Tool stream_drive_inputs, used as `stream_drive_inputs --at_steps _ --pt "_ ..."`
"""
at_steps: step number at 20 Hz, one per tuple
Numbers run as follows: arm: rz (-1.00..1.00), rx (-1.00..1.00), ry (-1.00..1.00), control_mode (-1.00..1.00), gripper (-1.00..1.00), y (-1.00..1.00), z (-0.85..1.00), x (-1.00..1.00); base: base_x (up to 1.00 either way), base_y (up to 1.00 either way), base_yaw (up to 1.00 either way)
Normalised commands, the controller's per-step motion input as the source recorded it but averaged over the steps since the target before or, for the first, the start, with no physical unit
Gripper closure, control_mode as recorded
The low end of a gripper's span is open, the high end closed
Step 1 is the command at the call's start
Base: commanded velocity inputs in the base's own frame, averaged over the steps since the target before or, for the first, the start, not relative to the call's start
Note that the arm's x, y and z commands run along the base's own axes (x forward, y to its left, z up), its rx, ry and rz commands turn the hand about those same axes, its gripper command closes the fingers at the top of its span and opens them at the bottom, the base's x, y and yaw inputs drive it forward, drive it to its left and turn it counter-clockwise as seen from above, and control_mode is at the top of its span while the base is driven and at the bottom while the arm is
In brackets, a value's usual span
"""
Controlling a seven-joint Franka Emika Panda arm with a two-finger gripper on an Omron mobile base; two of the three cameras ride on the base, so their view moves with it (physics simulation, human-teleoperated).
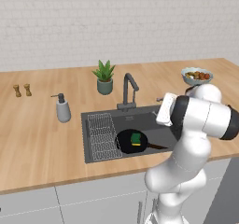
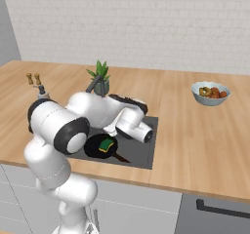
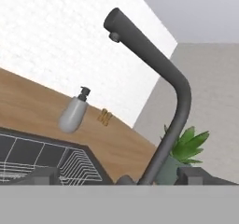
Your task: Pick the pan and sponge and place them into the sink. Then turn on the water.
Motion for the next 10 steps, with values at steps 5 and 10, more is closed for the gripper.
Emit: stream_drive_inputs --at_steps 5,10 --pt "-0.06 0.17 0.27 -1.00 -1.00 0.22 0.00 0.12 0.00 0.00 0.00" --pt "-0.05 0.15 0.11 -1.00 -1.00 0.16 0.00 0.19 0.00 0.00 0.00"
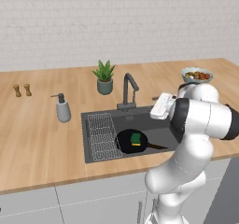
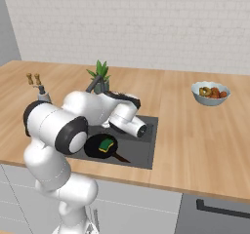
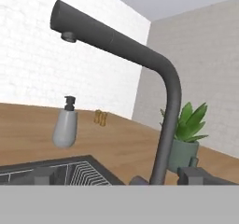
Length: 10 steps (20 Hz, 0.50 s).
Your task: Pick the pan and sponge and place them into the sink. Then turn on the water.
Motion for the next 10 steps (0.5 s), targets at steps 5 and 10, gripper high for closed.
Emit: stream_drive_inputs --at_steps 5,10 --pt "-0.02 0.11 0.00 -1.00 -1.00 0.03 0.00 0.27 0.00 0.00 0.00" --pt "0.00 0.04 0.00 -1.00 -1.00 0.01 -0.02 0.28 0.00 0.00 0.00"
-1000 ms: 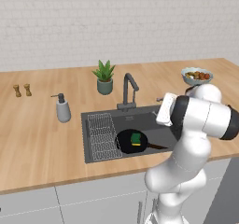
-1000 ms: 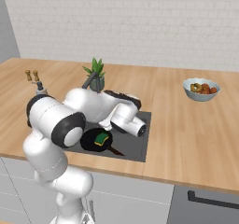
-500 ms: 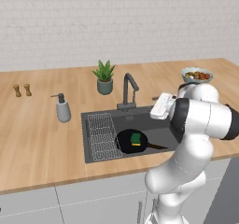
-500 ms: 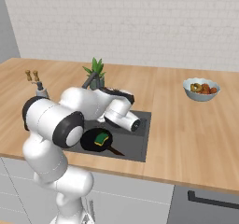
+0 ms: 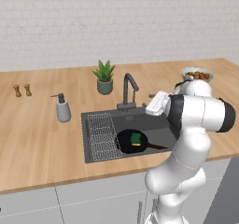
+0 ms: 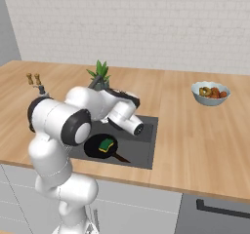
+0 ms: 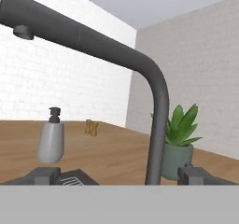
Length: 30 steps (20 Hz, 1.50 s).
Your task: Pick the pan and sponge and place them into the sink. Then turn on the water.
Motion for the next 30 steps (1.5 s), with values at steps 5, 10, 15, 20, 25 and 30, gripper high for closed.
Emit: stream_drive_inputs --at_steps 5,10,15,20,25,30 --pt "0.00 0.01 0.00 -1.00 -1.00 0.00 -0.18 0.31 0.00 0.00 0.00" --pt "0.00 0.00 0.00 -1.00 -1.00 0.00 -0.32 0.31 0.00 0.00 0.00" --pt "0.00 0.00 0.00 -1.00 -1.00 0.02 -0.31 0.35 0.00 0.00 0.00" --pt "0.00 0.00 0.00 -1.00 -1.00 0.07 -0.11 0.40 0.00 0.00 0.00" --pt "-0.01 0.00 0.00 -1.00 -1.00 0.07 -0.09 0.39 0.00 0.00 0.00" --pt "-0.04 0.00 0.01 -1.00 -1.00 0.02 -0.10 0.39 0.00 0.00 0.00"
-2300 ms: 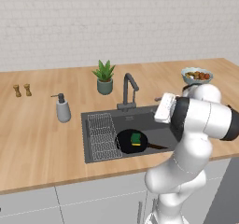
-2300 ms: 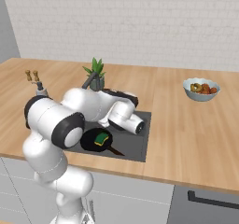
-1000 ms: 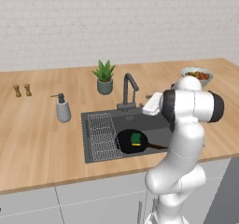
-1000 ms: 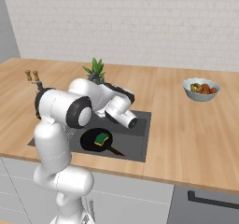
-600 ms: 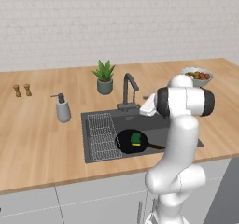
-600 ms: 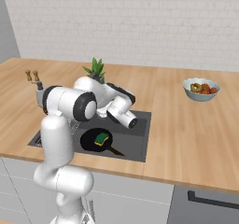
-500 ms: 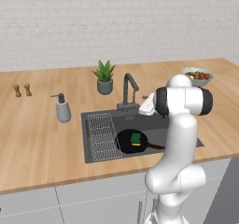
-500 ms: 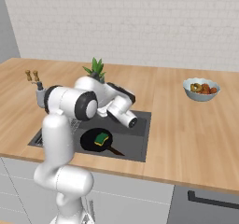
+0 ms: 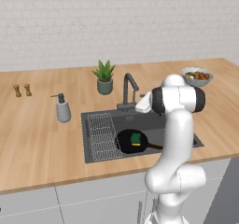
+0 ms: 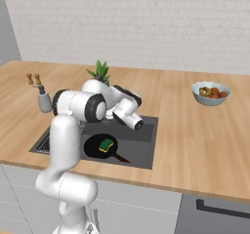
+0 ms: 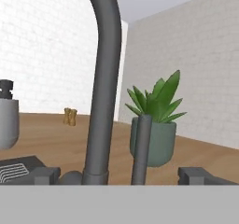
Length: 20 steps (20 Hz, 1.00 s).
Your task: Pick the pan and sponge and place them into the sink. Then turn on the water.
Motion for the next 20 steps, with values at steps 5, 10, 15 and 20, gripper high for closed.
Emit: stream_drive_inputs --at_steps 5,10,15,20 --pt "-0.05 0.00 0.02 -1.00 -1.00 0.00 -0.13 0.35 0.00 0.00 0.00" --pt "-0.06 0.00 0.01 -1.00 -1.00 0.13 -0.08 0.28 0.00 0.00 0.00" --pt "-0.06 0.00 0.00 -1.00 -1.00 0.08 -0.02 0.27 0.00 0.00 0.00" --pt "-0.06 0.00 0.00 -1.00 -1.00 0.00 0.00 0.30 0.00 0.00 0.00"
